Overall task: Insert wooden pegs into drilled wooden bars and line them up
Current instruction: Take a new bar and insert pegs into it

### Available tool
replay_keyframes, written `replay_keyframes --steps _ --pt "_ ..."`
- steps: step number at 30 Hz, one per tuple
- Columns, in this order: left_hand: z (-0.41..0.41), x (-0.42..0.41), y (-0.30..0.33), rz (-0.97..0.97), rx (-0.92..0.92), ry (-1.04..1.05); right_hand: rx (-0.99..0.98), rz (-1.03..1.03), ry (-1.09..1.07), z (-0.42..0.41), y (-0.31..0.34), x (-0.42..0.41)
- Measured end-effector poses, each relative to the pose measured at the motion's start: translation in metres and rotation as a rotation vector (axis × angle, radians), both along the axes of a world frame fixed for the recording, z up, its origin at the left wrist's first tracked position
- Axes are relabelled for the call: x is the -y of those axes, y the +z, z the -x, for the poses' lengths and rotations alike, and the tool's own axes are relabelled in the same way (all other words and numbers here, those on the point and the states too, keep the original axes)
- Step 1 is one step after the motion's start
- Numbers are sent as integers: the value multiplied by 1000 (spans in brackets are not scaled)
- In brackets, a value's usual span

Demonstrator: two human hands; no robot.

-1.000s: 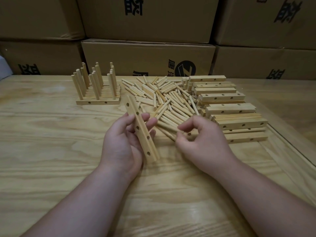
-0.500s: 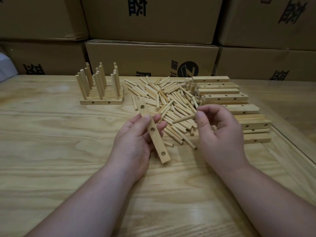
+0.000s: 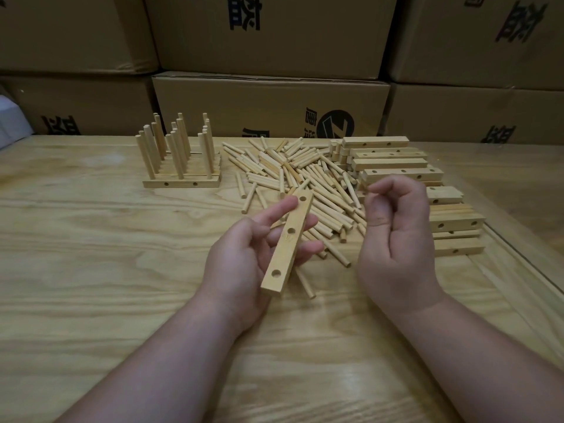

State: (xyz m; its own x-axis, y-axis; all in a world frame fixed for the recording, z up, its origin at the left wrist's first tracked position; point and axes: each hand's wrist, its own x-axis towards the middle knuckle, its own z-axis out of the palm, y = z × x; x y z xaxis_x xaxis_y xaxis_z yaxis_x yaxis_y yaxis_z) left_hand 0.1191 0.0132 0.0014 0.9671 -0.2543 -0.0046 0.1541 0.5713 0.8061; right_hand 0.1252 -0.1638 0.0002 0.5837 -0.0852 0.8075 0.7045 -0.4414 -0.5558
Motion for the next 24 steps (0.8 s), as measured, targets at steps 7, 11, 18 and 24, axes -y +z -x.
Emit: replay_keyframes --steps 7,11,18,24 --pt "3 2 -2 -115 92 38 -99 490 10 0 2 2" --pt "4 6 -5 -220 113 71 -217 679 47 1 8 7" --pt "0 7 -5 -190 103 145 -144 573 6 -4 6 14" --pt "2 8 -7 -252 205 175 -180 629 -82 -3 1 12"
